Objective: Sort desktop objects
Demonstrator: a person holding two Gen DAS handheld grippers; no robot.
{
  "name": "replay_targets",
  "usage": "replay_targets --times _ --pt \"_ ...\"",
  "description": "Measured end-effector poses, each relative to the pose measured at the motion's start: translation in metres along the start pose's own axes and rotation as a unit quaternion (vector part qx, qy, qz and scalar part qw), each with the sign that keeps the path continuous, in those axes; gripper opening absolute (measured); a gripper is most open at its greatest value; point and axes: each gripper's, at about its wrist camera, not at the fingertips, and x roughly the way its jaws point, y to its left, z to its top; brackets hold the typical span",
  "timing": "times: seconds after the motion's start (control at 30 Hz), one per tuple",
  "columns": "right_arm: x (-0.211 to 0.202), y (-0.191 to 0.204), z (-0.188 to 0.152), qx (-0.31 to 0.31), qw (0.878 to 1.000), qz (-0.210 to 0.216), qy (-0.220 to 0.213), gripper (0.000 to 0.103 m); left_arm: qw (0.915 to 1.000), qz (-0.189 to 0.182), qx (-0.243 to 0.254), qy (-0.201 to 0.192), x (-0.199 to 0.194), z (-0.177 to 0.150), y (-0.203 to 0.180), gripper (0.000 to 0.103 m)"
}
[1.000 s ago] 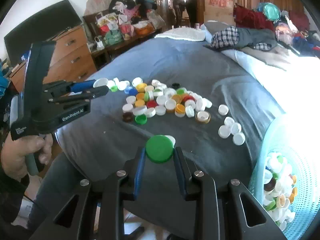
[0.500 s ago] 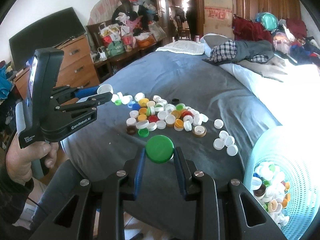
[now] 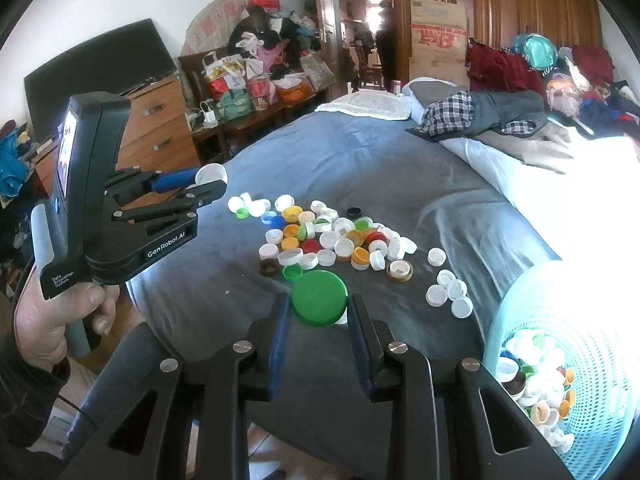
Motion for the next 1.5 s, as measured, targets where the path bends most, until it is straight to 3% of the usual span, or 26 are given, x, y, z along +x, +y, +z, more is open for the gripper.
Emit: replay_targets --times 1.0,1.1,1.23,1.43,1.5 --pt "0.0 -0.006 -0.006 0.008 1.0 0.001 0.003 0.032 0.9999 -0.004 0.006 0.014 0.004 -0.001 -0.005 0.027" --pt "-0.003 -0.018 -0.009 0.019 1.0 -0.007 -0.001 0.032 0.9989 -0.04 0.0 0.026 0.007 0.003 -0.014 0.027" --pt "-0.015 -0.048 -0.015 0.044 0.998 -0.038 -0.011 0.031 0.9901 -0.13 -0.015 0.052 0.015 0.011 -0.04 0.027" --pt "-0.04 -0.104 -0.029 0.092 0.991 -0.097 -0.025 0.032 0.9758 -0.205 0.04 0.065 0.012 0.034 -0.123 0.027" --pt "-0.049 -0.124 -0.035 0.112 0.986 -0.117 -0.026 0.032 0.9674 -0.238 0.053 0.067 0.008 0.044 -0.152 0.027"
